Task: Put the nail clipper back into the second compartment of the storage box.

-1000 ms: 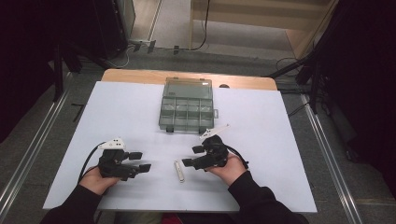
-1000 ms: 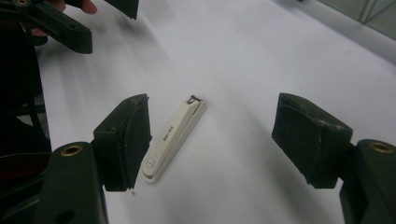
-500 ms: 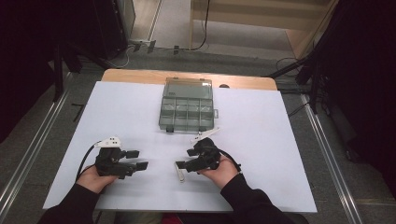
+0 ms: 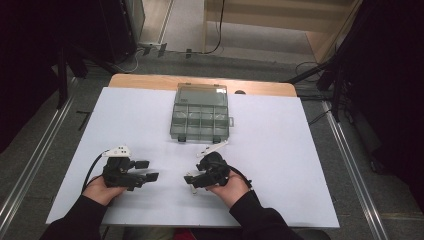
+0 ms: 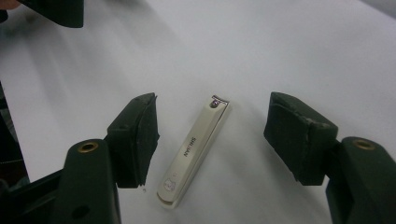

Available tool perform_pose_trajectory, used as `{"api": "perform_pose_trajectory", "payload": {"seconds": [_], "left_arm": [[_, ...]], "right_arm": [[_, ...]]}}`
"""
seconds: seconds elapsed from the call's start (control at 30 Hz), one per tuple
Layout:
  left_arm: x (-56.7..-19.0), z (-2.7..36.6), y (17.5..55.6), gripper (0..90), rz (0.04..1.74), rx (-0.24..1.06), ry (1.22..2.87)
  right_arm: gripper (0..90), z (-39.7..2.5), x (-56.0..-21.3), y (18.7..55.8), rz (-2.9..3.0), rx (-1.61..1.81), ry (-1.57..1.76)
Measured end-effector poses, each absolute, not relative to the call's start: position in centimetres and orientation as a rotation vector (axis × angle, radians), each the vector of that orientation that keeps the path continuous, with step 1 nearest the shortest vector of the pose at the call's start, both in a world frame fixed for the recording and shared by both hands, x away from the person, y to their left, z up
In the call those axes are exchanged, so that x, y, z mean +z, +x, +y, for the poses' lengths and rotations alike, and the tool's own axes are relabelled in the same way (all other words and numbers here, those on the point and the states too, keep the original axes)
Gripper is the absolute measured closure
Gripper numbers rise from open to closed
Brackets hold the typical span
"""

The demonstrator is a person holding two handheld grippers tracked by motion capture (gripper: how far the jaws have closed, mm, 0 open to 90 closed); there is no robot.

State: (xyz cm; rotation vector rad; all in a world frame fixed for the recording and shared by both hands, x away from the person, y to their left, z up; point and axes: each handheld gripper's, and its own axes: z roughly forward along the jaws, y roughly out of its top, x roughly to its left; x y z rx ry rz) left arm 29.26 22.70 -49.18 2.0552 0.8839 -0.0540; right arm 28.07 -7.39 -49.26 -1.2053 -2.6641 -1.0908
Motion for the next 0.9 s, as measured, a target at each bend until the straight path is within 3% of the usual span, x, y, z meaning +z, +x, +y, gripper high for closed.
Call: {"api": "perform_pose_trajectory", "payload": {"seconds": [0.9], "left_arm": [[-49.3, 22.5, 29.4, 29.4, 0.881, -0.056, 2.061]], "right_arm": [[57.8, -4.7, -49.8, 26.9, -2.839, -0.934, -1.321]]}}
